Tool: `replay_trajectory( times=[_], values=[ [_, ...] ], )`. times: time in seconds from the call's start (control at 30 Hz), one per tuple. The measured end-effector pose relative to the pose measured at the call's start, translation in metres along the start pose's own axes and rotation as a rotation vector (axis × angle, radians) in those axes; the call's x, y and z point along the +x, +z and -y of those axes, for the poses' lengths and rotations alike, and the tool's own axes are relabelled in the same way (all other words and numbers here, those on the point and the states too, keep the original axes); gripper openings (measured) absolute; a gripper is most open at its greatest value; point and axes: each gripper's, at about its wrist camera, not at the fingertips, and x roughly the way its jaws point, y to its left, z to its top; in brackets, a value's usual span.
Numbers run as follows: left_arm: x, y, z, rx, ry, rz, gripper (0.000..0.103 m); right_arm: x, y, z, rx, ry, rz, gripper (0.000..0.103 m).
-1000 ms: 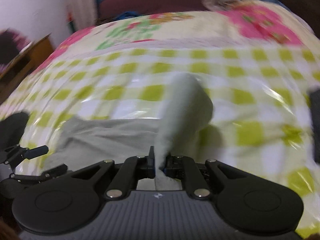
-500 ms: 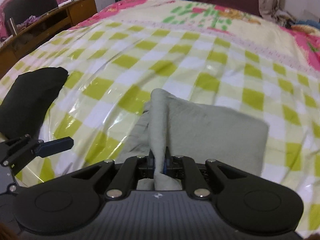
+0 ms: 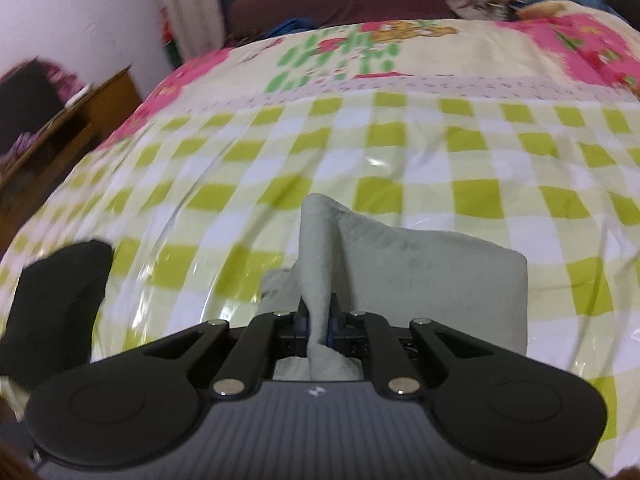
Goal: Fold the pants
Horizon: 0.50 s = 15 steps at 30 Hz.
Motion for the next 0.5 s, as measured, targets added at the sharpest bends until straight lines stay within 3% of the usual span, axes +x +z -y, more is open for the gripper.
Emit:
replay_trajectory(
  times=[0.23, 0.37, 0.5],
  values=[
    [-0.006, -0.003, -0.007, -0.023, 0.013, 0.003, 0.082, 0.024, -0.013, -0.014, 0.081, 0.119, -0.088, 0.020],
    [-0.014, -0.004, -0.005, -0.012, 0.029, 0.009, 0.082, -0.002, -0.012, -0.006, 0.082, 0.197, -0.034, 0.020],
    [-0.025, 0.002, 0.008, 0.019, -0.020, 0.040, 0.082, -0.034, -0.013, 0.024, 0.041, 0.128, 0.047, 0.021]
  ],
)
